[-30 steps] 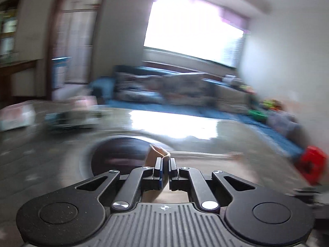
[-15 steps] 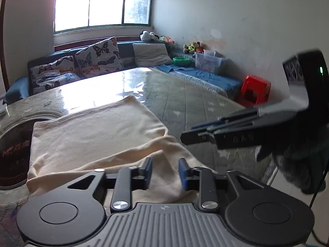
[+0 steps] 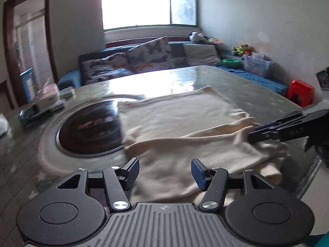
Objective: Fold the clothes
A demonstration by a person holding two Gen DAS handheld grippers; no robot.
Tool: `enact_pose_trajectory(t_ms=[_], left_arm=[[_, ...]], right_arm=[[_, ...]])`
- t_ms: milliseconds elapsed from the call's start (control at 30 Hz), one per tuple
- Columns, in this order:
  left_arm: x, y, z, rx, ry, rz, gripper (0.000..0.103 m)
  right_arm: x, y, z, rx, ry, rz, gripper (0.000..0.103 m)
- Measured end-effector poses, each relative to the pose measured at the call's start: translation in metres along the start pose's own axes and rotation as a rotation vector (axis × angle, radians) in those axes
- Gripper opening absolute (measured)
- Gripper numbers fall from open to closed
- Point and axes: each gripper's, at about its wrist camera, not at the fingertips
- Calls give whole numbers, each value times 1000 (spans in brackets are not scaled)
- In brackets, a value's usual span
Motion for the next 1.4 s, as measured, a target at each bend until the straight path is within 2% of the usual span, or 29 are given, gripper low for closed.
enact_pose_trajectory(t_ms=[67,133,167,433,600,700,900,1033,1133,1233,1400], left_arm=[[8,1,-1,-3,9,-24,59],[13,4,-1,-12,9,-42,59],[16,7,0,-18,4,-49,59],[11,29,31,-52,-51,-40,55],[14,24,59,8,10,-29,50],[22,20,59,23,18,-44,50],[23,24,60,16,26,-26,50],[27,21,70,46,48,-26,53],[37,19,65,47,64,-39,54],[39,17,48,21,83,-29,52],[29,2,21,13,38,30,52]], right_arm=[[3,0,1,7,-2,-8,23],[6,1,2,14,-3,-15,14],[7,2,2,15,-8,-18,6],[19,23,-24,-68,-95,-86,5],[5,18,-8,-4,-143,-48,8],[-3,17,-10,-12,-160,-29,8],[10,32,-11,-70,-92,-98,9],[18,30,11,-31,-54,-128,9],[8,24,20,6,-73,-105,9],[4,20,10,7,-68,-94,9],[14,7,-10,12,-48,-158,12]])
Point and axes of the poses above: each gripper's, at about its wrist camera, not at the fingertips, and z roughly the way its jaws point, x to its left, y to its top, and after that the axes turned 3 degrees about z, right-handed
